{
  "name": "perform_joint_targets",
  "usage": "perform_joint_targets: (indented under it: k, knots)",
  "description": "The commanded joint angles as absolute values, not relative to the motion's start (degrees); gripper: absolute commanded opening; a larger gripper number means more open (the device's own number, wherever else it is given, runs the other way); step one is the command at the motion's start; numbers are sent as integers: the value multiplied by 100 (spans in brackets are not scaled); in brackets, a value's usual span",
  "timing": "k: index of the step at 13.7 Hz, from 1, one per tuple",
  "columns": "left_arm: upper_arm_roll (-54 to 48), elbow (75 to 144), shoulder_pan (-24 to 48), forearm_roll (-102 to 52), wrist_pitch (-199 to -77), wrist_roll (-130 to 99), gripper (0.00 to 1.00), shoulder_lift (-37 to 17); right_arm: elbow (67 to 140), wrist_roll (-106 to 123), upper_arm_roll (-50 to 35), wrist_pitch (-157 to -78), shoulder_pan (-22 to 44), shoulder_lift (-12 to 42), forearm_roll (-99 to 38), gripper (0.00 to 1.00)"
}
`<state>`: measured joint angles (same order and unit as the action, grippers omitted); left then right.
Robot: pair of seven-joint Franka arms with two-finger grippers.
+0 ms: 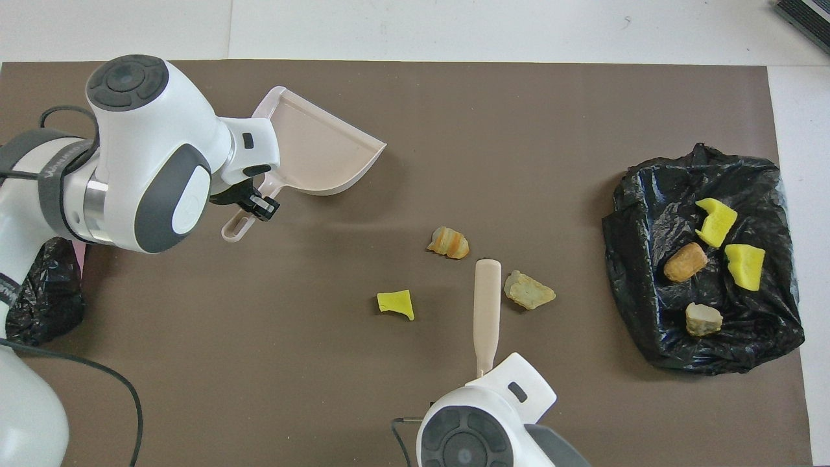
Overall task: Sweep and dump trash in bin
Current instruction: 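Position the dustpan near the debris while the right gripper sweeps toward it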
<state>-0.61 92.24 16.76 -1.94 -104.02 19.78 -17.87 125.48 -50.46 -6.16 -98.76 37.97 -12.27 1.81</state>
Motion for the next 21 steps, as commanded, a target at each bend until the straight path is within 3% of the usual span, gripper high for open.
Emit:
perform_joint_targets:
  k: [1,6,8,12,15,21]
  knots:
    - [-105,9106,1530,-114,-10388,2705,0,-1828,12787,-5194,-686,-9791,3298,-1336,369,0]
    - [-105,9211,1354,-18,-10643,4088,0,-1811,13454,-5027,-703,-9861,2357,-1555,334,0]
    - [-88,9403,1336,35,-10574,4980,0,-1732,13692,-5097,-703,-10071,2329,-1530,325,0]
    - [-88,10412,1511,729,-10818,5466,0,-1170,13781,-4862,-703,-10501,2171,-1380,229,0]
    - [-97,11221,1792,1098,-11196,5730,0,-713,13641,-4456,-694,-10643,2188,-1161,-614,0]
    - [-105,12470,2162,1617,-11689,6082,0,34,12992,-4421,-712,-10915,2637,-247,-1027,0]
